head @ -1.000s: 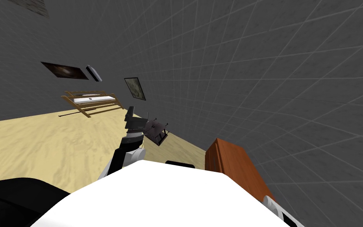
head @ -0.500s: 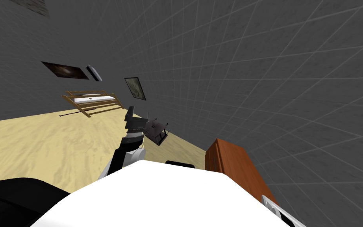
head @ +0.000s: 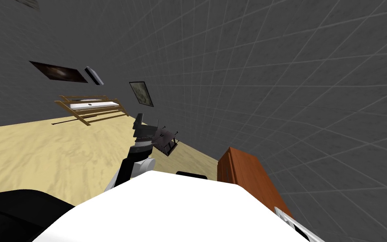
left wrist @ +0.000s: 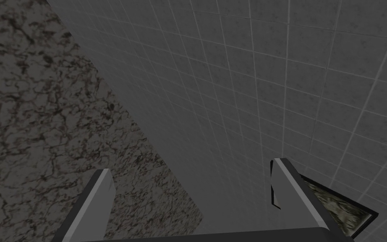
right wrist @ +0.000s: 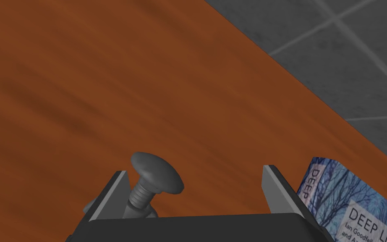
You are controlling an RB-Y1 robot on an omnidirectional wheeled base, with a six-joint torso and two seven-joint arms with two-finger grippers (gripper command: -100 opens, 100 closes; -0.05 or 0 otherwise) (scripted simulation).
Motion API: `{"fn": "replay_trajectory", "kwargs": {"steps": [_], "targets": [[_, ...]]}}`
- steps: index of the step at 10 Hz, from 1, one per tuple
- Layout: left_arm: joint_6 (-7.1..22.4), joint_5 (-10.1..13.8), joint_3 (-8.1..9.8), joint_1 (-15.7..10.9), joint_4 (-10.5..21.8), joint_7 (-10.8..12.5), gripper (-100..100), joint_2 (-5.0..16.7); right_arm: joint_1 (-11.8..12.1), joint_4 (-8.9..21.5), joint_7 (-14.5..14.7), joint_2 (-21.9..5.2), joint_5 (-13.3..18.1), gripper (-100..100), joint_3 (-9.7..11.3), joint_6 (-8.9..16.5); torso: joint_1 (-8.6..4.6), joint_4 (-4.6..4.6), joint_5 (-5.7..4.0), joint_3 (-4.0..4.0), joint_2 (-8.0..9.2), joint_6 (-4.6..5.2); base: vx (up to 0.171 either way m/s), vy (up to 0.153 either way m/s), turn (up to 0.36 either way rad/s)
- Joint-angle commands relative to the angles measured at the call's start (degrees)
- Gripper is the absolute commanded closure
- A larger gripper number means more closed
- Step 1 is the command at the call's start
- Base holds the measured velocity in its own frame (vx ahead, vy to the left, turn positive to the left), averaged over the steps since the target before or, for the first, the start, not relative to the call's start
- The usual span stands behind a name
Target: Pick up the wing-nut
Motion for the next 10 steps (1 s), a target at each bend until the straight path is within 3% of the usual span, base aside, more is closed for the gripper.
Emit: {"fn": "replay_trajectory", "kwargs": {"steps": [1,2,3,7,8,9,10], "targets": [[0.00,0.00,0.00,0.00,0.00,0.00,0,0.00,-0.34,1.11,-1.58,0.89,1.73,-100,0.25,1.50,0.00,0.00,0.00,0.00,0.00,0.00,0.014,-0.017,-0.048],[0.00,0.00,0.00,0.00,0.00,0.00,0,0.00,-0.30,0.58,-0.87,0.29,1.07,-100,0.14,0.80,-0.06,-0.01,-0.17,-0.02,-0.03,-0.01,0.009,0.001,-0.018],[0.00,0.00,0.00,0.00,0.00,0.00,0,0.00,-0.32,0.64,-1.10,0.32,1.20,100,0.16,0.99,-0.06,-0.01,-0.19,-0.02,-0.03,-0.02,0.003,0.003,0.017],[0.00,0.00,0.00,0.00,0.00,0.00,0,0.00,-0.28,0.66,-0.86,0.33,1.31,100,0.29,0.95,-0.06,0.07,-0.18,0.06,0.07,0.07,0.000,0.000,0.000],[0.00,0.00,0.00,0.00,0.00,0.00,0,0.00,-0.29,0.66,-0.86,0.34,1.31,0,0.29,0.95,-0.05,0.07,-0.17,0.07,0.07,0.07,0.000,0.000,0.000],[0.00,0.00,0.00,0.00,0.00,0.00,0,0.00,-0.14,0.84,0.39,-0.48,-0.55,100,-0.03,0.05,-0.05,0.07,-0.17,0.07,0.07,0.07,-0.022,0.015,0.068],[0.00,0.00,0.00,-0.01,0.00,0.00,0,0.00,-0.05,0.74,1.18,-1.02,-1.46,100,-0.14,-0.53,0.00,0.08,-0.15,0.10,0.12,0.06,-0.027,0.032,0.093]]}}
